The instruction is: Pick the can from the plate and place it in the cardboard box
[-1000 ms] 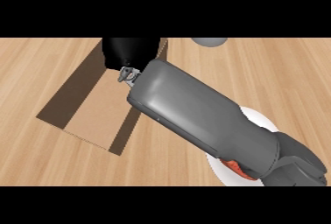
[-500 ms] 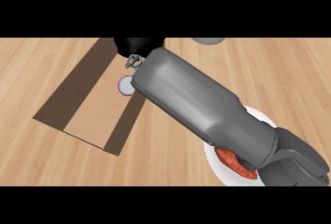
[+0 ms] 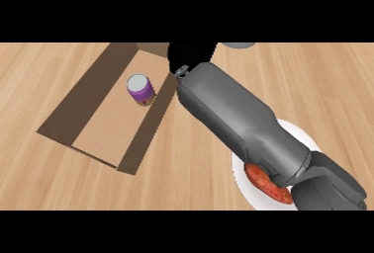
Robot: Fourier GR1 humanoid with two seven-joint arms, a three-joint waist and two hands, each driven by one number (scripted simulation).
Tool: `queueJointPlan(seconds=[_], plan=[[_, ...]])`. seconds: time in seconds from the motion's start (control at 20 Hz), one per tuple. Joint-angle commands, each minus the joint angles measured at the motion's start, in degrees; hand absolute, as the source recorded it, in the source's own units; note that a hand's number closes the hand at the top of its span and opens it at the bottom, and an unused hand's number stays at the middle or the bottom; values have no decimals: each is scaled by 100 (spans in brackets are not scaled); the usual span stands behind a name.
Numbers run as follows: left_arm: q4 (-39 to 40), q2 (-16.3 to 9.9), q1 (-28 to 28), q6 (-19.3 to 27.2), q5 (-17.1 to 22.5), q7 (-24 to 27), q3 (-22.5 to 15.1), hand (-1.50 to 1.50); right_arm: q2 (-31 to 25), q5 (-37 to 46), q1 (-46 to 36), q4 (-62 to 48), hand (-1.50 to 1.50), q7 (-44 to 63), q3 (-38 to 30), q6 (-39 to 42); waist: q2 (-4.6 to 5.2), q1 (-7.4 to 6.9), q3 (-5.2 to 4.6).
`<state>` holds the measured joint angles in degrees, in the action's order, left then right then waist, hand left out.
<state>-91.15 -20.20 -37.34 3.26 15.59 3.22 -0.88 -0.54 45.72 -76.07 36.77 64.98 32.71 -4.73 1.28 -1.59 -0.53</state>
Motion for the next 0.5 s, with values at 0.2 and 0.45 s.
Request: queueJointPlan(seconds=[0.2,0.45], plan=[[-1005,314,1624,-66,180,208,-165,0,52,-277,17,-156,-150,513,-139,-325,-48,145,34],[-934,396,1493,-28,172,168,-137,0,52,358,-430,185,-150,303,65,-1168,-152,254,43]])
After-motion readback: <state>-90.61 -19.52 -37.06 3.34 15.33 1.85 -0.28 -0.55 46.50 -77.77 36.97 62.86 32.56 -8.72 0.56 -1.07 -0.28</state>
